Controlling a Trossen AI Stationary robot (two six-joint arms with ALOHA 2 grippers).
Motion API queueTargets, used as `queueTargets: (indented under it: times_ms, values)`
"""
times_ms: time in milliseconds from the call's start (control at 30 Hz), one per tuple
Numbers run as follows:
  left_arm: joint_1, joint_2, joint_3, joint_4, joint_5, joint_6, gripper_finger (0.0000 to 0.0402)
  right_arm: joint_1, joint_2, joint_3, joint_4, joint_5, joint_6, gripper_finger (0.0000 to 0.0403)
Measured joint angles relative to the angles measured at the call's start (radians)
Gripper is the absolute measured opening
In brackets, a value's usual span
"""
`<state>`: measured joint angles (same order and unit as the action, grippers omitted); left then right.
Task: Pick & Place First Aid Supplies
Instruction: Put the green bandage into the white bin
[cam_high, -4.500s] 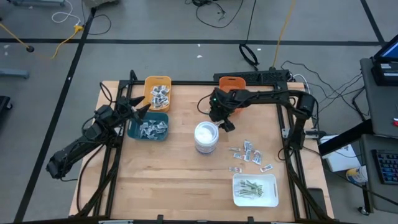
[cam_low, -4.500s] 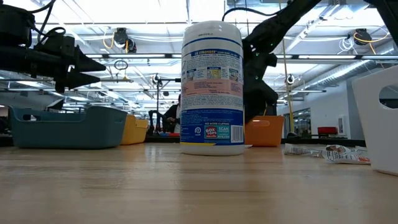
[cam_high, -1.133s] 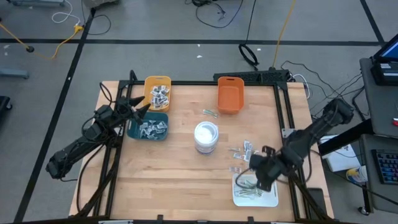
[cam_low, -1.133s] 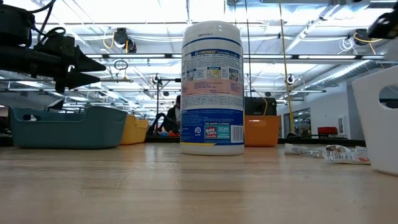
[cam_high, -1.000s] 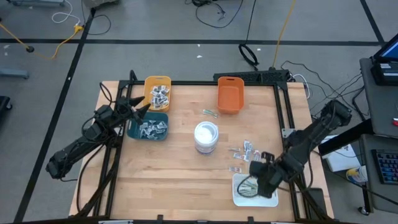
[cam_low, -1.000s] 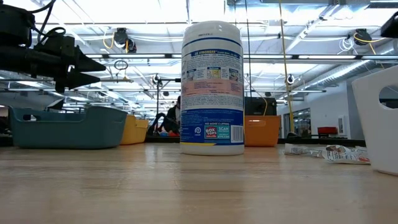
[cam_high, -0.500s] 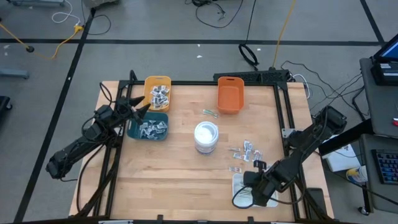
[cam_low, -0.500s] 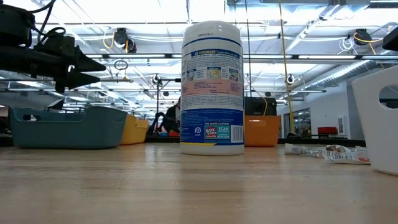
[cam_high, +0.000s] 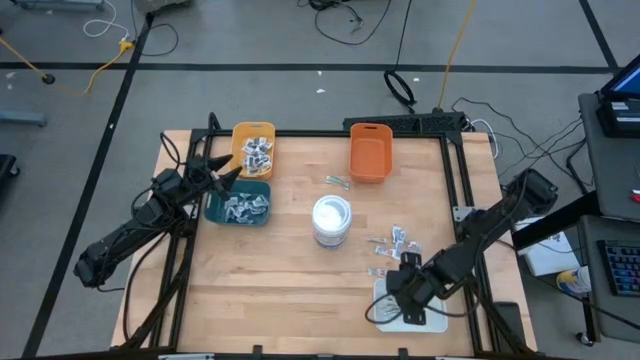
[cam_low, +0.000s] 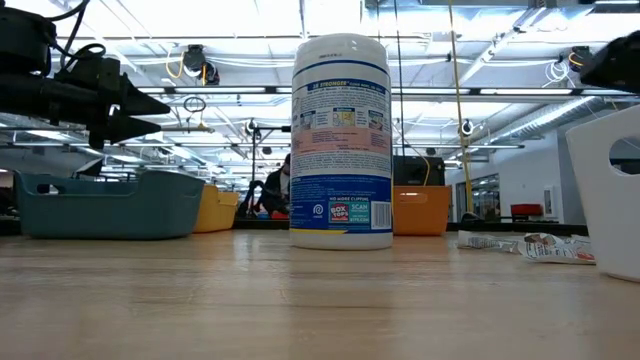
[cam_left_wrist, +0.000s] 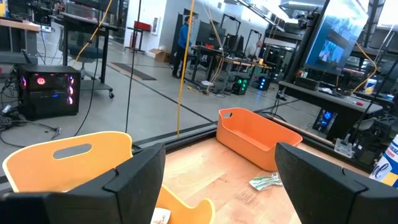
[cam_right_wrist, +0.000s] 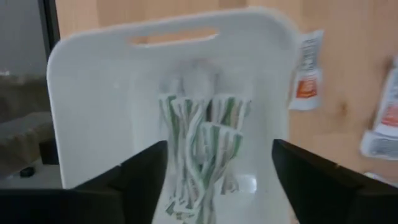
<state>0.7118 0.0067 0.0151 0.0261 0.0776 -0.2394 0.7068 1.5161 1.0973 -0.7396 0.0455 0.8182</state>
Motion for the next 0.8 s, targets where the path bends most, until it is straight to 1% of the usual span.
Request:
queueTargets:
  times_ms: [67, 167, 300, 567, 800]
  values:
    - [0.000, 0.000, 0.000, 0.000, 0.000, 0.000, 0.0306, -0.030, -0.019, 0.000, -0.005, 0.003, -0.023, 0.0302]
    - [0.000, 0.000, 0.000, 0.000, 0.000, 0.000, 0.0306, -0.085, -0.044, 0.000, -0.015, 0.005, -0.082, 0.0314]
    - [0.000, 0.000, 0.000, 0.000, 0.000, 0.000, 0.0306, -0.170, -0.072, 0.000, -0.045, 0.004, -0.172, 0.0317]
    - [0.000, 0.000, 0.000, 0.000, 0.000, 0.000, 0.0305, -0.376, -0.099, 0.000, -0.160, 0.002, -0.326, 0.0318]
    - [0.000, 0.000, 0.000, 0.000, 0.000, 0.000, 0.0306, -0.593, -0.099, 0.000, -0.195, 0.002, -0.462, 0.0318]
